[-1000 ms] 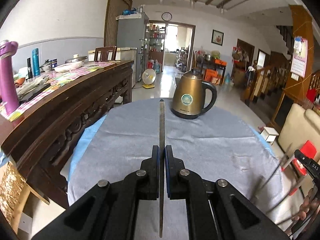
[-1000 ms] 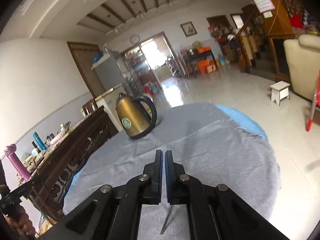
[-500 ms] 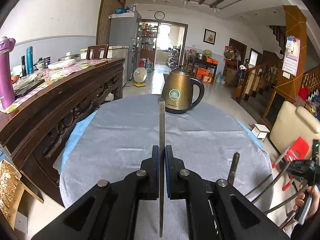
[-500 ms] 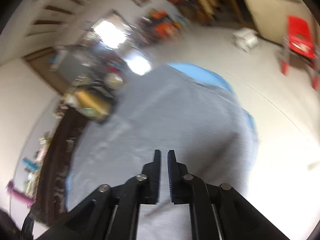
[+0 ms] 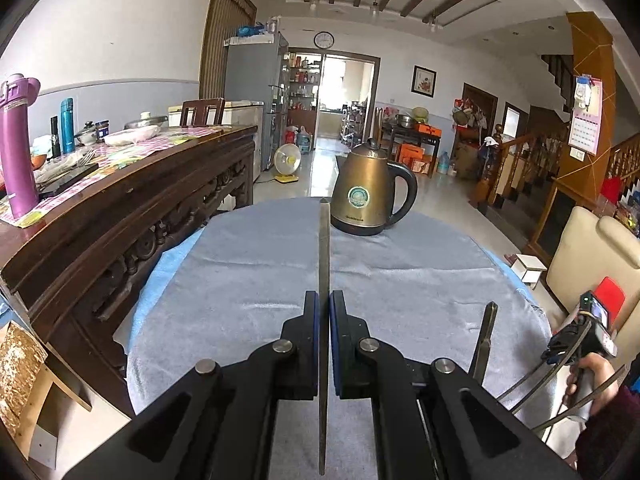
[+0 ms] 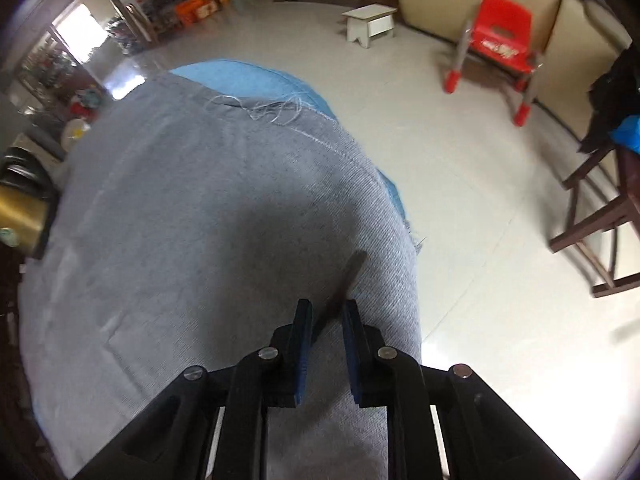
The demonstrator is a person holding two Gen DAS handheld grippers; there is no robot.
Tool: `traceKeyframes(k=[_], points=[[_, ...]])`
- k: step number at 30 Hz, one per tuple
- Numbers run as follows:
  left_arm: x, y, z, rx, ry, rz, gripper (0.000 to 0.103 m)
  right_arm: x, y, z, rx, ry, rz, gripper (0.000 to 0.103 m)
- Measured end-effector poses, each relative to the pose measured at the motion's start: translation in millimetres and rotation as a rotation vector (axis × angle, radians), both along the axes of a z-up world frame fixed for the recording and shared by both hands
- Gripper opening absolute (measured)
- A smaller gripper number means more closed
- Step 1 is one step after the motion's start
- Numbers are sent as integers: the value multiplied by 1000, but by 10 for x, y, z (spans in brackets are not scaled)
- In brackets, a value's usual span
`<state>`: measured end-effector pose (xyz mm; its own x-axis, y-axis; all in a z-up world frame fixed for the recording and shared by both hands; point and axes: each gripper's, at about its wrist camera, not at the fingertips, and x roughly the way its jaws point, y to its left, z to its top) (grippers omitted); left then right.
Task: Organize utensils
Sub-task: 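Lift both held chopsticks off the cloth and carry them toward the gray cup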
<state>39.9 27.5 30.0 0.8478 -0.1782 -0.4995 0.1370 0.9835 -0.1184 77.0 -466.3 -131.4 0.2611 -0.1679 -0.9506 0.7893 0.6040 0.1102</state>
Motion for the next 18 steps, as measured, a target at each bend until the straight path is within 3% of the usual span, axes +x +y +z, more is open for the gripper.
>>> traceKeyframes(k=[7,11,18], points=[[-137,63,113,-22,-29,10,5,97,157,-15,-112,17,74,13],[-231,61,193,-23,-45,9,5,-27,204,5,-73,-81,84,7],[-355,49,349,-46,-68,-1,5,-406,353,377,-47,-361,176,7]])
